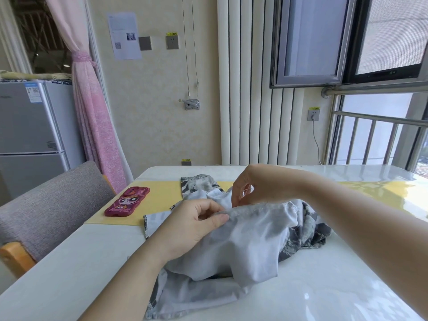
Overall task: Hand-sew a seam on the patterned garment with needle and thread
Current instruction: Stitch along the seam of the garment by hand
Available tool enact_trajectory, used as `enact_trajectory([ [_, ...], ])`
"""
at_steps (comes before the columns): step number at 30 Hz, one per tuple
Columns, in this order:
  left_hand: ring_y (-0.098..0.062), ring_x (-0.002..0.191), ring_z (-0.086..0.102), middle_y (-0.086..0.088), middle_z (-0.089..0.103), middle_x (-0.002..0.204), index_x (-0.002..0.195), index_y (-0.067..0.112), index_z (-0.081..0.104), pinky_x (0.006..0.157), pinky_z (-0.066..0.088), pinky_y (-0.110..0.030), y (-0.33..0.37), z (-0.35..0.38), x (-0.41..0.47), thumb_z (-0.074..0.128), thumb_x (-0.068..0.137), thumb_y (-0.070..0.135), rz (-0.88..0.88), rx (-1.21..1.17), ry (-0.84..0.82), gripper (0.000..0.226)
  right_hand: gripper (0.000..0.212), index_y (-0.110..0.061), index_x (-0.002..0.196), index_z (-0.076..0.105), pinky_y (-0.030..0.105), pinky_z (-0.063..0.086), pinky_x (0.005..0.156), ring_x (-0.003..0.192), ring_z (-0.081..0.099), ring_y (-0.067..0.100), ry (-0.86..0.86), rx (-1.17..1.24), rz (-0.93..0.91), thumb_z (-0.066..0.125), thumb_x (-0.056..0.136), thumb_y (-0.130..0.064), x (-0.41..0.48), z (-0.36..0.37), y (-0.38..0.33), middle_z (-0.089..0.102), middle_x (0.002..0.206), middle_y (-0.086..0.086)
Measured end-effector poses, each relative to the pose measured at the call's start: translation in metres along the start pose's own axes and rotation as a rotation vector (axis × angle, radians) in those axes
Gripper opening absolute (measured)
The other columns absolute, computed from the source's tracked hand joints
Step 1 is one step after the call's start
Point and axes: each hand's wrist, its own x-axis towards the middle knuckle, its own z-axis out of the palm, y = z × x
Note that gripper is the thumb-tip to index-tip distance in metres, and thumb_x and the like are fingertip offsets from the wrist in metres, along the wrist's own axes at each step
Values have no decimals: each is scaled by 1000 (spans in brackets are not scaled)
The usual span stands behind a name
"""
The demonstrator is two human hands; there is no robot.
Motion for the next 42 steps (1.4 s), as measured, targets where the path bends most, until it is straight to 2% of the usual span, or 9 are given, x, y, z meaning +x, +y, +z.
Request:
enact_trajectory([
  [6,-3,78,61,11,70,80,78,28,73,76,45,-19,-2,-2,0,66,74,39,-20,-56,-42,13,21,-35,77,72,30,51,78,87,62,12,25,13,17,63,82,-17,1,2,-2,67,88,-11],
  [13,-9,79,57,6,68,80,76,28,72,79,43,-28,-4,2,1,65,83,31,-36,-95,-40,10,21,-30,80,72,3,37,55,61,53,-13,46,82,-40,63,84,-12,-1,6,-7,62,72,-20],
  [21,-6,74,56,9,67,75,76,32,72,76,42,-25,-7,5,4,62,83,34,-11,-139,82,13,26,-12,90,53,27,43,66,76,52,20,71,747,-62,47,88,13,0,18,0,63,90,5],
  [26,-14,79,57,2,68,80,78,29,73,80,43,-33,-4,7,4,63,73,42,-15,-192,67,17,14,-6,103,55,28,53,72,80,65,22,-42,992,100,47,95,2,-7,-1,21,67,106,10],
  [29,-17,82,59,-3,70,85,80,22,73,83,44,-35,-2,7,6,64,73,41,-32,-219,69,22,12,-11,102,61,25,57,72,83,71,20,21,754,240,52,95,-8,-12,-18,33,69,106,5],
  [31,-18,83,60,-6,70,87,83,18,72,85,45,-37,1,9,7,64,76,38,-49,-222,80,23,9,-19,93,64,9,49,66,73,67,-2,263,328,233,56,93,-15,-12,-22,34,68,98,-6],
  [33,-18,84,61,-7,71,88,85,14,71,86,46,-37,3,10,9,64,84,30,-79,-226,92,17,9,-25,86,65,4,39,63,71,58,-10,517,47,119,60,89,-19,-13,-19,25,62,88,-16],
  [35,-19,81,61,-8,70,86,85,13,70,81,46,-33,6,10,10,62,88,25,-117,-249,94,15,9,-27,85,67,15,41,76,86,59,4,646,-41,-130,65,86,-18,-16,-8,15,60,96,-11],
  [42,-13,75,61,-2,71,81,75,22,75,69,44,-22,14,11,11,65,78,38,-133,-320,-31,19,12,-17,90,70,30,46,64,76,51,19,570,-431,-607,65,82,-11,-19,47,12,61,89,0],
])
